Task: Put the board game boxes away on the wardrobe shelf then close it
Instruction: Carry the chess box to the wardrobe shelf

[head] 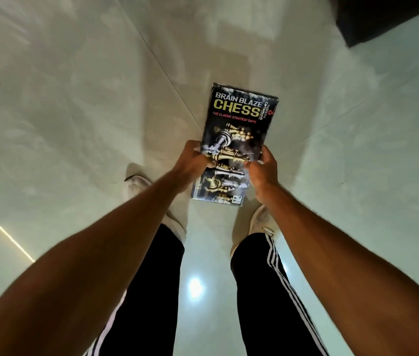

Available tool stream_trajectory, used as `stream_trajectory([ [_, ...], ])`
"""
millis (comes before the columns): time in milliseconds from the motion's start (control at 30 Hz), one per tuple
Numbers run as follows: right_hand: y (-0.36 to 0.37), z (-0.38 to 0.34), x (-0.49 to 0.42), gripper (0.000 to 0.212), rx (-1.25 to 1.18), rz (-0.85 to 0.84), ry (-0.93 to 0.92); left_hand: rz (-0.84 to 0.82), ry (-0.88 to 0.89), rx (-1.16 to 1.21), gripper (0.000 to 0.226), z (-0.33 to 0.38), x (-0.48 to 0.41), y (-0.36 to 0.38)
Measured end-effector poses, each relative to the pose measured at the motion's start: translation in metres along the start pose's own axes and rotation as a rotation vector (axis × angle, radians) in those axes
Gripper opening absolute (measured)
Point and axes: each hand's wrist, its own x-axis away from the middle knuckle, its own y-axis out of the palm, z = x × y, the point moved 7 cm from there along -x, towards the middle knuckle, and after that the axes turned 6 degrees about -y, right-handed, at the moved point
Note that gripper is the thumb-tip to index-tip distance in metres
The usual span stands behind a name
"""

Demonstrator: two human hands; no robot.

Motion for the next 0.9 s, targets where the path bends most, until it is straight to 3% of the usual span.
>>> stream_trajectory([
  [200, -0.031, -0.137, 0.091, 0.064, 0.202, -0.143, -0.299, 0.081, 0.06, 0.268, 0.051, 0.04, 0.149, -0.047],
  [467, -0.081, -0.326, 0.362, 0.065, 0.381, -0.36, -0.532, 0.223, 0.193, 0.536, 0.048, 0.049, 0.439, -0.124],
  [700, -0.071, -0.39, 0.53, 0.065, 0.445, -0.486, -0.678, 0.291, 0.361, 0.764, 0.058, -0.005, 0.597, -0.173],
  [900, 0.012, -0.416, 0.633, 0.067, 0.547, -0.675, -0.83, 0.427, 0.423, 0.985, 0.065, -0.078, 0.676, -0.235],
])
